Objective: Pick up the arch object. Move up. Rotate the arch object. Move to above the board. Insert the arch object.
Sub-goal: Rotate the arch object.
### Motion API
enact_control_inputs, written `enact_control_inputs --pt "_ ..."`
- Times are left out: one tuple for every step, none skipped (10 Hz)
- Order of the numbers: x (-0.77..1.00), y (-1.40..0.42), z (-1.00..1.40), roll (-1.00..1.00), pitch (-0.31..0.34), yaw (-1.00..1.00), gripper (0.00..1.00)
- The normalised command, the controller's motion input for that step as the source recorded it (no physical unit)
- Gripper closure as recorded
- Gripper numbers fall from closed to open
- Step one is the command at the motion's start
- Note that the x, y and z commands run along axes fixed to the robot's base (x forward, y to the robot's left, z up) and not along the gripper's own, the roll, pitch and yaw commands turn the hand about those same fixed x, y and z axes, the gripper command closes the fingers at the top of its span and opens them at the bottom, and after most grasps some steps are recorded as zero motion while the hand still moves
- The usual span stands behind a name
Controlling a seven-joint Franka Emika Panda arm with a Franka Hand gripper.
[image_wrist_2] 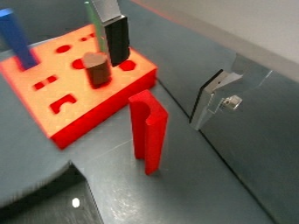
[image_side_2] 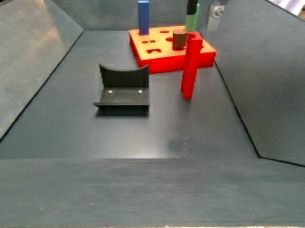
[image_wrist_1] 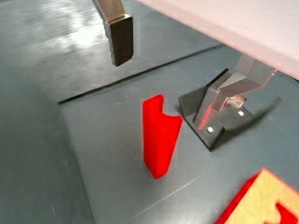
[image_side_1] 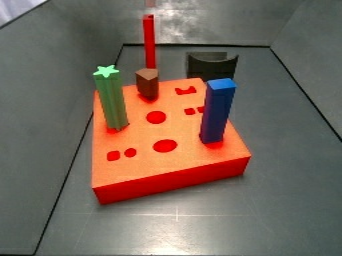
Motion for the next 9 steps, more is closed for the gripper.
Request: enact_control_inputs --pt "0.01 0.03 0.00 0.02 0.066 -1.00 0.00" --pt "0.01 0.02 0.00 0.02 0.068 -0.68 0.00" --pt "0.02 0.02 0.00 0.02 0.067 -0.46 0.00" --pt "0.02 0.02 0.00 0.02 0.066 -0.26 0.00" --pt "0.00 0.00 -1.00 0.02 0.066 -0.20 0.00" --pt "0.02 0.00 -1.00 0.01 0.045 -0.12 0.00" --pt "0.04 0.00 -1.00 0.01 0.010 -0.09 0.00" --pt "0.03 0.00 -1.00 0.00 -0.011 -0.07 0.00" --pt "0.02 0.01 -0.80 -0.02 -0.035 -0.05 0.00"
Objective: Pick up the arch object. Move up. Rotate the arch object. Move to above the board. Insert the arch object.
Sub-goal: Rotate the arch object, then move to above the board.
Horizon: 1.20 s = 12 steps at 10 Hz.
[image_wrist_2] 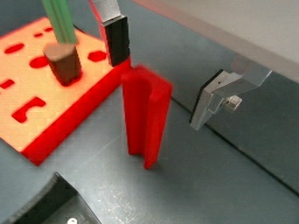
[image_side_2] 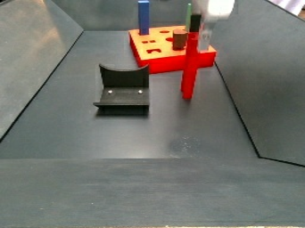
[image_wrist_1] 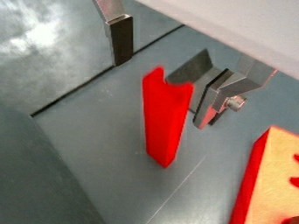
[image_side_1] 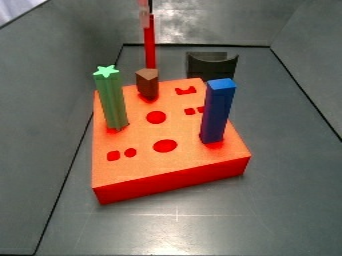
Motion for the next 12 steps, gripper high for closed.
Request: enact_control_inputs --pt "0.01 0.01 -0.64 -0.03 -0.045 -0.05 0.00" --pt "0.01 0.01 -0.49 -0.04 -0.053 -0.04 0.00" --pt "0.01 0.01 -0.29 -0.06 -0.058 -0.04 0.00" --pt "0.00 0.00 0.00 -0.07 -0.053 -0.03 1.00" --pt "0.03 0.03 1.00 -0.24 0.134 -0.11 1.00" --pt "0.03 0.03 1.00 -0.24 0.147 -0.11 1.00" --pt "0.03 0.03 1.00 -0.23 0.143 -0.09 1.00" --pt "0.03 0.03 1.00 -0.22 0.135 -0.08 1.00" --pt "0.03 0.03 1.00 -0.19 0.112 -0.05 1.00" --pt "0.03 0.04 1.00 -0.17 0.099 -0.05 1.00" --pt "0.03 0.04 1.00 -0.16 0.091 -0.04 1.00" --pt "0.04 0.04 1.00 -0.14 0.092 -0.04 1.00"
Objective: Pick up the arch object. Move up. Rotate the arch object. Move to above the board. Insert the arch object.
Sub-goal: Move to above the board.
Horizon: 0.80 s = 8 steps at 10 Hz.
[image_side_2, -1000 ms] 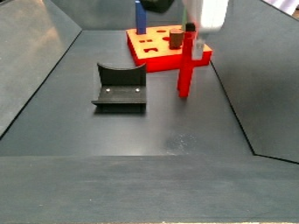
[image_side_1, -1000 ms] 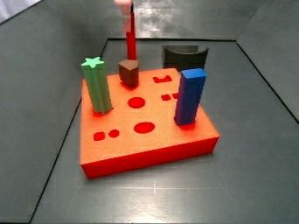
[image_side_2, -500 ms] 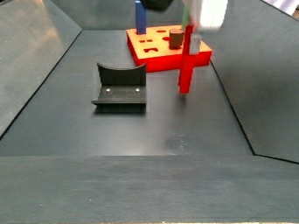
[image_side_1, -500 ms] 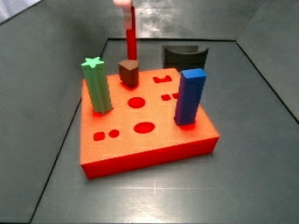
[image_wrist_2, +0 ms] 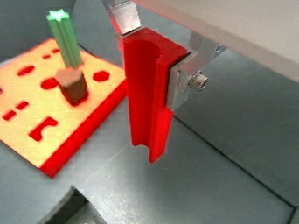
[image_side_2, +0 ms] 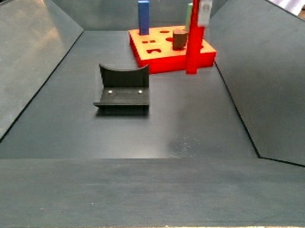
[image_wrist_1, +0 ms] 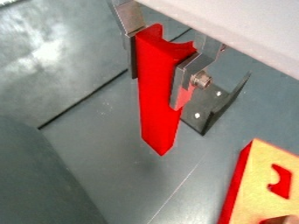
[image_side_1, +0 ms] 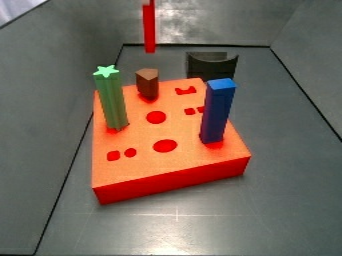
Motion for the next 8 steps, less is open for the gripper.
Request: enact_control_inputs --pt "0.04 0.04 1.00 -0.12 0.092 -0.04 1.00" --pt "0.04 0.05 1.00 -0.12 0.092 -0.04 1.00" --pt "0.04 0.05 1.00 -0.10 0.090 -0.04 1.00" --pt "0.04 0.05 1.00 -0.09 0.090 -0.05 1.00" --pt "0.04 0.06 1.00 -0.08 0.091 -0.05 1.00" --pt "0.04 0.06 1.00 -0.07 0.092 -0.05 1.00" --pt "0.03 0.05 0.81 -0.06 0.093 -0.05 1.00" --pt "0.02 0.05 0.70 -0.06 0.092 -0.05 1.00"
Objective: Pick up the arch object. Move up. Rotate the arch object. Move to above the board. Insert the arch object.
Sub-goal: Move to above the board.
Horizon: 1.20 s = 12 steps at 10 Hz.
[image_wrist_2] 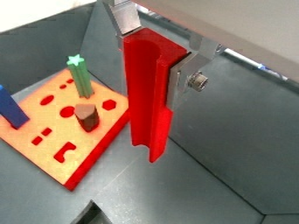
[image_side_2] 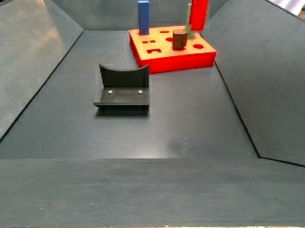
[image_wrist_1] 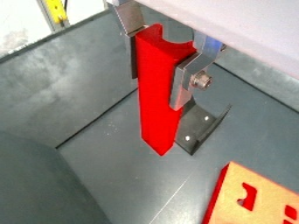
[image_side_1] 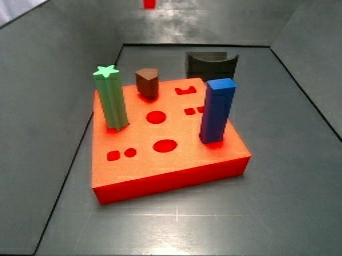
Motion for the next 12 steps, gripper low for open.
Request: enact_control_inputs --pt "0.02 0.04 0.48 -0.05 0.091 -0.05 1.00" --pt "0.02 0.03 0.31 -0.05 0.092 -0.05 1.00" --pt "0.21 -1.00 0.01 0.03 0.030 1.00 1.00" --pt "0.22 -1.00 -0.01 0.04 0.029 1.00 1.00" --pt "0.23 -1.00 -0.01 0.05 0.030 1.00 1.00" --pt "0.24 -1.00 -0.01 0.04 0.032 1.00 1.00" --pt "0.25 -1.00 -0.01 0.04 0.035 1.00 1.00" --pt "0.25 -1.00 -0.01 0.04 0.038 1.00 1.00" --pt "0.27 -1.00 -0.01 0.04 0.041 1.00 1.00" --pt "0.28 -1.00 -0.01 0.04 0.046 1.00 1.00" --pt "0.29 -1.00 -0.01 0.04 0.049 1.00 1.00" --pt "0.31 -1.00 -0.01 0.04 0.053 1.00 1.00"
